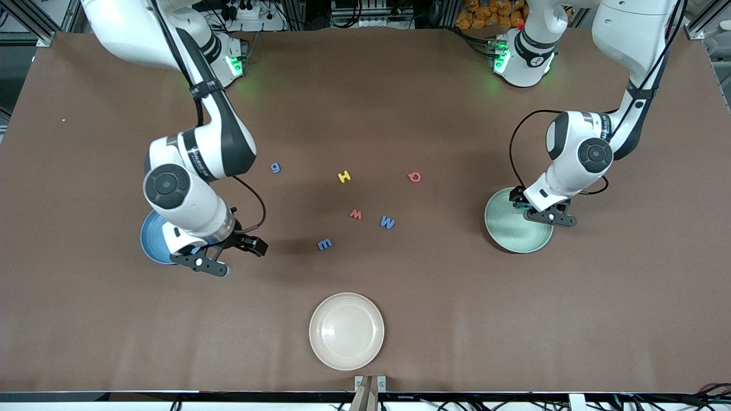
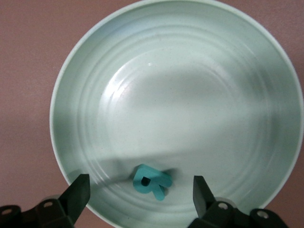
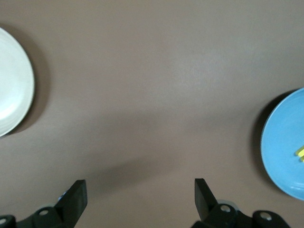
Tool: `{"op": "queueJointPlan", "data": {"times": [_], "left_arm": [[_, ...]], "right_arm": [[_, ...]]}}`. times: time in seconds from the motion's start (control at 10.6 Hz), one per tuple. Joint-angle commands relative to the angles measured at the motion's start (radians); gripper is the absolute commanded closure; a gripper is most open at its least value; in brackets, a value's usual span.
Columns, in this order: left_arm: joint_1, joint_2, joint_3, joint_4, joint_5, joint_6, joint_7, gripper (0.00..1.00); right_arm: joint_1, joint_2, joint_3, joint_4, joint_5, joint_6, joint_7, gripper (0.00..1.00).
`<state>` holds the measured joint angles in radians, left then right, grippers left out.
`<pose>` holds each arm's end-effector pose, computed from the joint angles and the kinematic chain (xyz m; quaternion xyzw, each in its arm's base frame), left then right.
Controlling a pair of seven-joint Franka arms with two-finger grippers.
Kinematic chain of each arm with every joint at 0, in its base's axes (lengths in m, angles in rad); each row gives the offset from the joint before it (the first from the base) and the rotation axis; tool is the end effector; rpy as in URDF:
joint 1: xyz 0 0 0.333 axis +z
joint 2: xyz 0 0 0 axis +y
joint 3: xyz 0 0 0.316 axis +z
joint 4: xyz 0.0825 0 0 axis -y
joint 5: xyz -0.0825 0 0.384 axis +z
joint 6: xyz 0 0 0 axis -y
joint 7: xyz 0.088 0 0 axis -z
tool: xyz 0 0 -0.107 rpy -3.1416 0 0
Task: Sort upper and lower case letters into plates
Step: 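Release the teal letter in the green plate while the right drops h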
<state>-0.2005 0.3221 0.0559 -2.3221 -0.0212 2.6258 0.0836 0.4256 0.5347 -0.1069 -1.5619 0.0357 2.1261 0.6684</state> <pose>0.5149 -0.0736 0.2002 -0.9943 0.1060 0.0088 0.0040 0.6577 0.2299 0.3388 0.9843 -0.1752 0.0200 0.0026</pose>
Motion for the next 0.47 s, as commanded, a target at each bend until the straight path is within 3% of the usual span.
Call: {"op": "queueJointPlan", "data": {"times": [0.0,0.19,0.38], "left_arm": [[-0.022,-0.023,-0.005,0.001,-0.054,-0.006,-0.021,0.04],[-0.028,-0.047,-0.065,0.006,-0.068,-0.046,-0.159,0.04],[-0.042,-0.058,-0.164,0.013,-0.068,-0.061,-0.427,0.04]], "right_arm": [[0.013,0.088,-0.007,0.072,0.013,-0.011,0.141,0.00],[0.065,0.132,-0.008,0.106,0.013,-0.009,0.300,0.00],[0.075,0.136,-0.007,0.111,0.039,-0.009,0.394,0.00]]}}
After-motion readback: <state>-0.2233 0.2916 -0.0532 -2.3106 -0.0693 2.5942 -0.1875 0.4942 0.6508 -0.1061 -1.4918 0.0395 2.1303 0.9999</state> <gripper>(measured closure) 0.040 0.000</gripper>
